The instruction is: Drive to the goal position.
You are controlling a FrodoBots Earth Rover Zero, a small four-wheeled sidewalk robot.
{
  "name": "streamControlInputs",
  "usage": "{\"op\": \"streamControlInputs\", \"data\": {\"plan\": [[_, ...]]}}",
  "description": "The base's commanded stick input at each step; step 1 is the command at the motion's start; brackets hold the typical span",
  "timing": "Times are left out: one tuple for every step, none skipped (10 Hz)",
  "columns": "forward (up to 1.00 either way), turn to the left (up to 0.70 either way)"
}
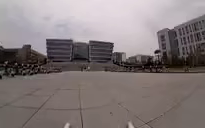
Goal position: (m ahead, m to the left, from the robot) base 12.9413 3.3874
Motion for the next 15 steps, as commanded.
{"op": "streamControlInputs", "data": {"plan": [[0.5,0.04],[0.5,0.0],[0.5,0.0],[0.5,0.0],[0.5,0.0],[0.5,0.0],[0.5,0.0],[0.5,0.0],[0.5,0.0],[0.5,0.0],[0.5,0.0],[0.5,0.0],[0.5,0.0],[0.5,0.0],[0.5,0.0]]}}
